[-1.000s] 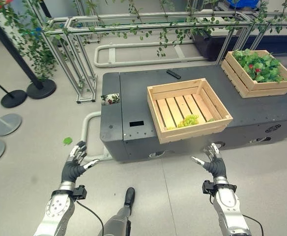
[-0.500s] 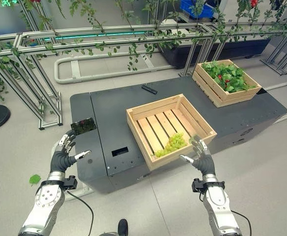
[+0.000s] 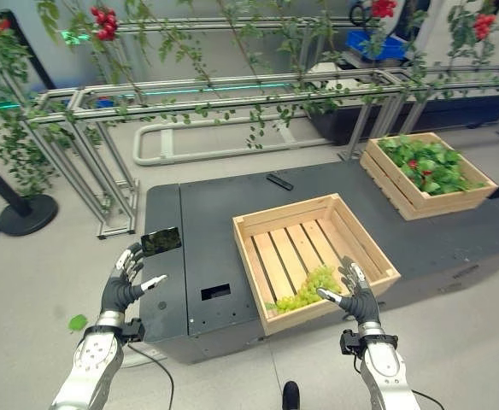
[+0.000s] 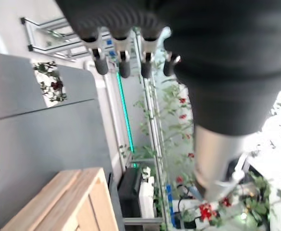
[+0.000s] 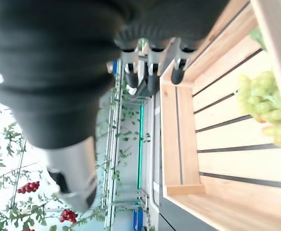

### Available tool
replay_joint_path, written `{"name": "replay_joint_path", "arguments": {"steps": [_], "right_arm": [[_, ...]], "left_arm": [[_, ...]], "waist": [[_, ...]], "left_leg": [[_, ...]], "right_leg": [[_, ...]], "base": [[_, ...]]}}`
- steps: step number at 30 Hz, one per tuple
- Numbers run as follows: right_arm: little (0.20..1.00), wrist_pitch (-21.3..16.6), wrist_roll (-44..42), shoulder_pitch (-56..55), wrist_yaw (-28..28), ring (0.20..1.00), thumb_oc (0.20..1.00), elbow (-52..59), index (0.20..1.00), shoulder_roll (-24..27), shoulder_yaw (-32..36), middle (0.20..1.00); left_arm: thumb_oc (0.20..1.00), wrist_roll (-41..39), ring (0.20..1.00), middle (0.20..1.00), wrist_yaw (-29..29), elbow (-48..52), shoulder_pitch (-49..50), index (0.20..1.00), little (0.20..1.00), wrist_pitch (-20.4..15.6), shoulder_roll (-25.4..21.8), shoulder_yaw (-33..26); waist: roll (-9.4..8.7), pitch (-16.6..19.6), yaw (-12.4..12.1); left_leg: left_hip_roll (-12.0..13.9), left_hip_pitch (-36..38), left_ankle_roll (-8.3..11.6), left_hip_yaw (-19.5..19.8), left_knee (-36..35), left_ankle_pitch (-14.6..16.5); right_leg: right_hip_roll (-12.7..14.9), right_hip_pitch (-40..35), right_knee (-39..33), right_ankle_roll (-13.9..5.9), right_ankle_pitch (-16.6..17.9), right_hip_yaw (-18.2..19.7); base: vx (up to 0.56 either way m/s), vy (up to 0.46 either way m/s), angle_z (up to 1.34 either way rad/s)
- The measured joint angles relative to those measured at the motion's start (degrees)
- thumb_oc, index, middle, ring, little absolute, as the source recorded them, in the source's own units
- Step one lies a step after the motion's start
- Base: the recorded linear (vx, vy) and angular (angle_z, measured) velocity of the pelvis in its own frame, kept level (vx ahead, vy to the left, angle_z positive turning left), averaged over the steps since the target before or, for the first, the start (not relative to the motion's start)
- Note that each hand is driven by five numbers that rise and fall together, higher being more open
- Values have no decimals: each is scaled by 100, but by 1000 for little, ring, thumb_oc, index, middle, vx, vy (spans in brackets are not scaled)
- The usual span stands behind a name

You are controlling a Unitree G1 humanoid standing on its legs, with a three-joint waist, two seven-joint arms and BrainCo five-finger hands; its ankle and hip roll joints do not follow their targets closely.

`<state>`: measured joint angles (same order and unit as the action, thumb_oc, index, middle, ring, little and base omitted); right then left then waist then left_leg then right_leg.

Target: Pick up the fruits from the basket on one side to the basket on the other side

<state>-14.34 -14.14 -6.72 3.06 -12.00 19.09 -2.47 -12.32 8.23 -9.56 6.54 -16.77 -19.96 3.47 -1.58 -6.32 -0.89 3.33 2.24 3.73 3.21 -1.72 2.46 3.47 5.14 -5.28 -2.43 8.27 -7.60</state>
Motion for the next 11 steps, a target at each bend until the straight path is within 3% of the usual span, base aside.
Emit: {"name": "replay_joint_path", "arguments": {"steps": [4,11], "right_arm": [[1000,-2,0,85,17,1000,1000,12,1000,34,73,1000],[1000,-2,-1,84,44,1000,1000,33,1000,119,178,1000]], "left_arm": [[1000,-99,1000,1000,-60,123,-49,1000,1000,5,37,53],[1000,-251,1000,1000,-159,164,-90,1000,1000,4,72,226]], "waist": [[96,-31,60],[228,-52,144]], "left_leg": [[191,-96,128,165,9,-51],[221,-83,169,273,6,-46]], "right_leg": [[-146,-93,0,166,-126,-403],[-128,-194,0,184,-174,-563]], "base": [[66,-116,42],[63,-52,17]]}}
